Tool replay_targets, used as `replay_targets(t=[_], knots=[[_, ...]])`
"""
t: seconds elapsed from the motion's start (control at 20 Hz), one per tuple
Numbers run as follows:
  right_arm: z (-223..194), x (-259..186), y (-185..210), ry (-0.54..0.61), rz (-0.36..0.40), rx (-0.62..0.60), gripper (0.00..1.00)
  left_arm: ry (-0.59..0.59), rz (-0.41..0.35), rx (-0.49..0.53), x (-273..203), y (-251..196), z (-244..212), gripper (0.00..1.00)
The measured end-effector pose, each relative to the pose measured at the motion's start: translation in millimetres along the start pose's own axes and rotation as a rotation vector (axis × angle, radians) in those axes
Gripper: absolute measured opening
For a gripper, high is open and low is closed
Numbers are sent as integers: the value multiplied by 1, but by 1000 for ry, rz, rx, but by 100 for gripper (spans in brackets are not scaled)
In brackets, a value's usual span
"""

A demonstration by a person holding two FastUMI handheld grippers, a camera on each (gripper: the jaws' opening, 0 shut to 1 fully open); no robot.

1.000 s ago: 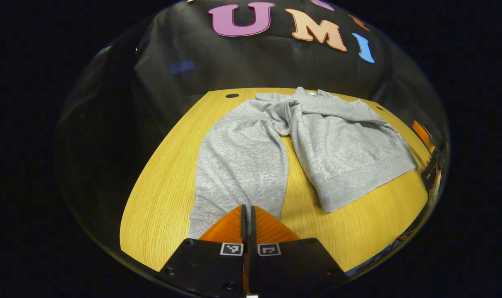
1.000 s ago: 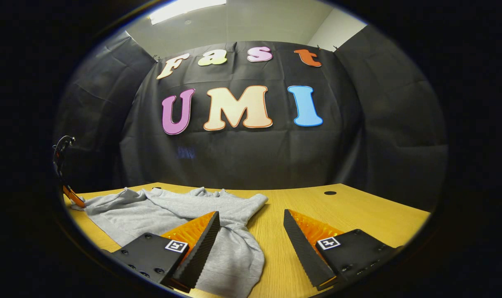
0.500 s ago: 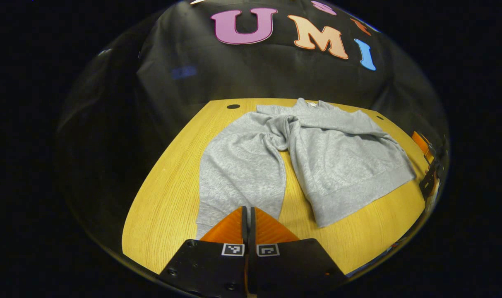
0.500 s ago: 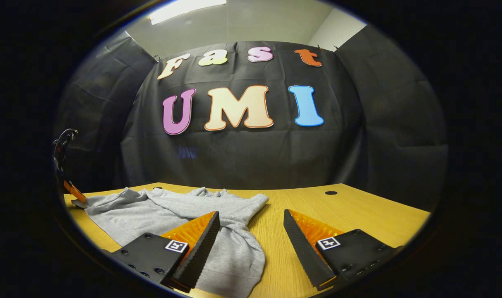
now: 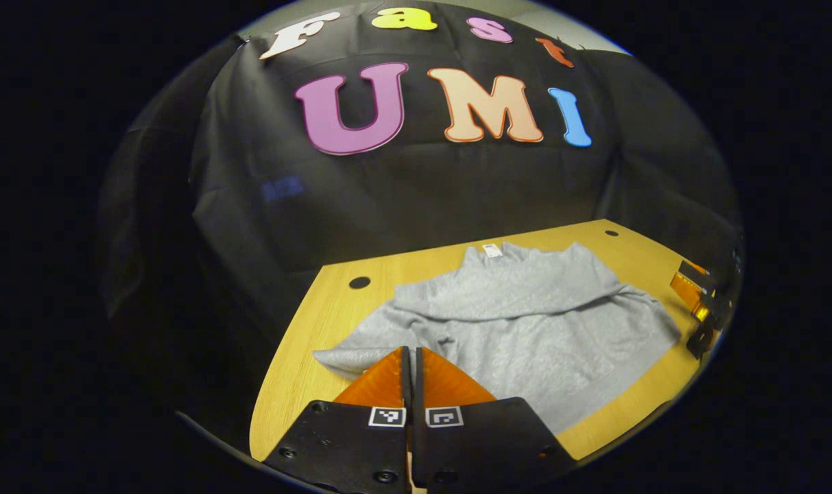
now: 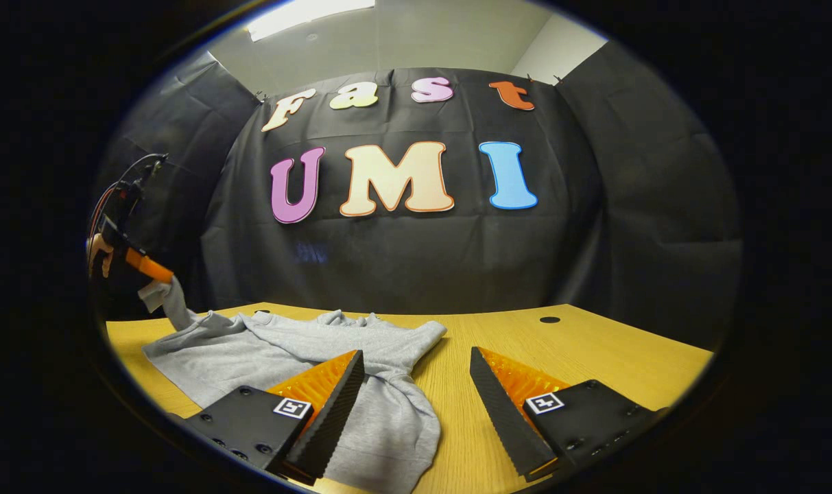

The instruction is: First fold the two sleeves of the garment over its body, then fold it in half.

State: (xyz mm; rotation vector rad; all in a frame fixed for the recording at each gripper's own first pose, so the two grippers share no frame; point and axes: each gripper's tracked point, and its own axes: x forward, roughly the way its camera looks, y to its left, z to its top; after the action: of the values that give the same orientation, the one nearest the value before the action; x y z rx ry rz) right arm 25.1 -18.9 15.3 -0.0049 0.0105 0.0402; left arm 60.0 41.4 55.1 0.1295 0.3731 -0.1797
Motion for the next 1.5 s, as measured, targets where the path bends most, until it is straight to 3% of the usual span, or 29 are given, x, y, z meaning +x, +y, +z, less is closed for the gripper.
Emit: replay_targets(t=[0.45, 0.95, 1.15, 1.3, 1.5], knots=[[-6, -3, 2, -3, -4, 4, 97, -155, -229, -64, 84, -123, 85, 0], [-13, -4, 0, -9, -2, 8, 97, -127, -471, -105, 178, -274, 107, 0], [-13, -3, -1, -10, -1, 8, 97, -77, -502, -129, 201, -310, 91, 0], [-14, -2, -1, -11, -2, 8, 97, -60, -482, -151, 218, -315, 79, 0], [-14, -1, -1, -12, -2, 8, 97, -19, -521, -164, 225, -334, 65, 0]])
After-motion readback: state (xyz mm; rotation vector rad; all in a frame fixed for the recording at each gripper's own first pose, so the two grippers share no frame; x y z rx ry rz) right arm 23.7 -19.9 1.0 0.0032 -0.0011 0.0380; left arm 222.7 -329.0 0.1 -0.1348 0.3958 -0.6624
